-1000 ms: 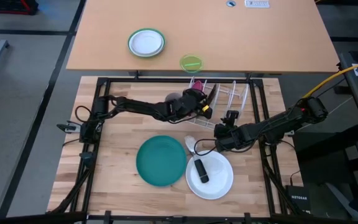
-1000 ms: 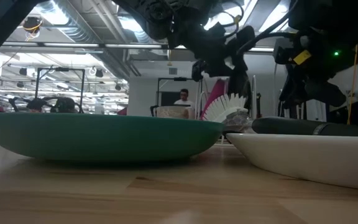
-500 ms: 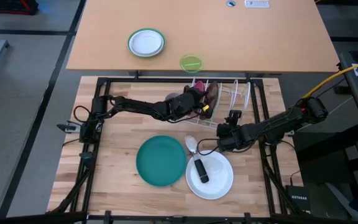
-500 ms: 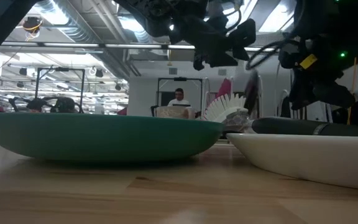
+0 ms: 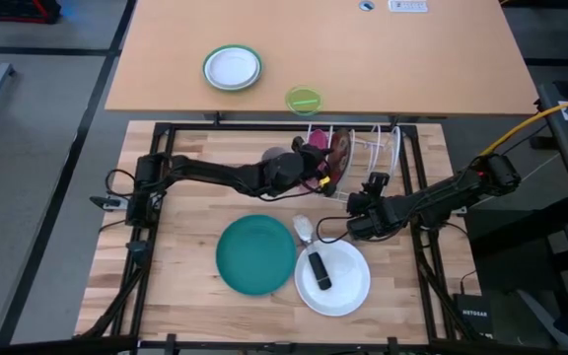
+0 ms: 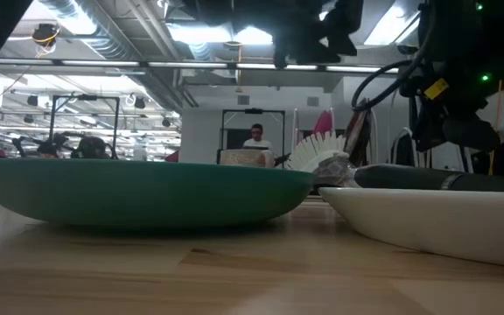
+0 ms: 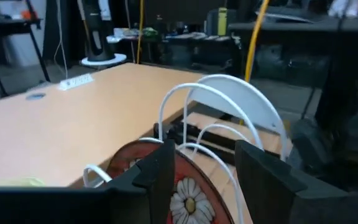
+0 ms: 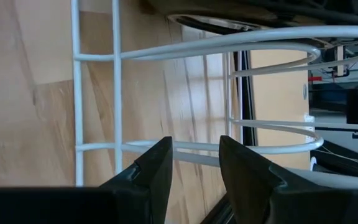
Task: Sort dishes
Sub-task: Adjust the white dish rack, then move the black dish brush to the top left of the table
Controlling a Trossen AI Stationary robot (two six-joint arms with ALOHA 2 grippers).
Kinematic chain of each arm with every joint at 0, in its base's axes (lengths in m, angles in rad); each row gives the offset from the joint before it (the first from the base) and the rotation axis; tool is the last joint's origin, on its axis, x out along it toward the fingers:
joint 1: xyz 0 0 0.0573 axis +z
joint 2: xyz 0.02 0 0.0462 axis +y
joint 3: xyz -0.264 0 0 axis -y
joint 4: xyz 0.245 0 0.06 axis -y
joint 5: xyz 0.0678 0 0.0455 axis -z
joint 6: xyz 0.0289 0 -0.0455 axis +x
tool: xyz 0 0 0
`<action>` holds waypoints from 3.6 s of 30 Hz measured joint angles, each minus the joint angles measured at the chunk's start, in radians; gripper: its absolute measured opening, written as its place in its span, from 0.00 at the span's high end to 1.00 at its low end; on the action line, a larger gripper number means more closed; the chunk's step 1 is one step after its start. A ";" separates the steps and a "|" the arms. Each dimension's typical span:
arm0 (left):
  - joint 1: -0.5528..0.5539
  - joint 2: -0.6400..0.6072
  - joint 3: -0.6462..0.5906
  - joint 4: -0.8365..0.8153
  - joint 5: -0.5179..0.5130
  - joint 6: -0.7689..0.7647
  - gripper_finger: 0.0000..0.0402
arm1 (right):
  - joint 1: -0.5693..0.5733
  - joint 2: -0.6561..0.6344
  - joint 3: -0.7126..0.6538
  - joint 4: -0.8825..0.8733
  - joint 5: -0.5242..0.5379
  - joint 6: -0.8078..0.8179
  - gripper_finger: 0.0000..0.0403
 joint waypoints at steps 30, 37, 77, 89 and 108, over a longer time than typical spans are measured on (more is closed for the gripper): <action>-0.243 -0.119 -0.054 -0.846 0.254 0.352 0.61 | 0.001 0.000 0.091 0.010 -0.329 -0.308 0.66; -0.289 -0.119 -0.061 -0.695 0.282 0.573 0.61 | 0.001 0.000 0.121 -0.017 -0.361 -0.300 0.66; -0.279 0.110 -0.061 -0.594 0.269 1.062 0.61 | 0.001 -0.001 0.686 -0.363 -0.461 -0.183 0.66; -0.258 0.137 -0.060 -0.544 0.251 1.232 0.61 | 0.001 0.103 0.684 -0.282 -0.484 -0.164 0.66; -0.236 0.170 -0.060 -0.471 0.241 1.293 0.90 | 0.001 0.140 0.684 -0.297 -0.513 -0.197 0.66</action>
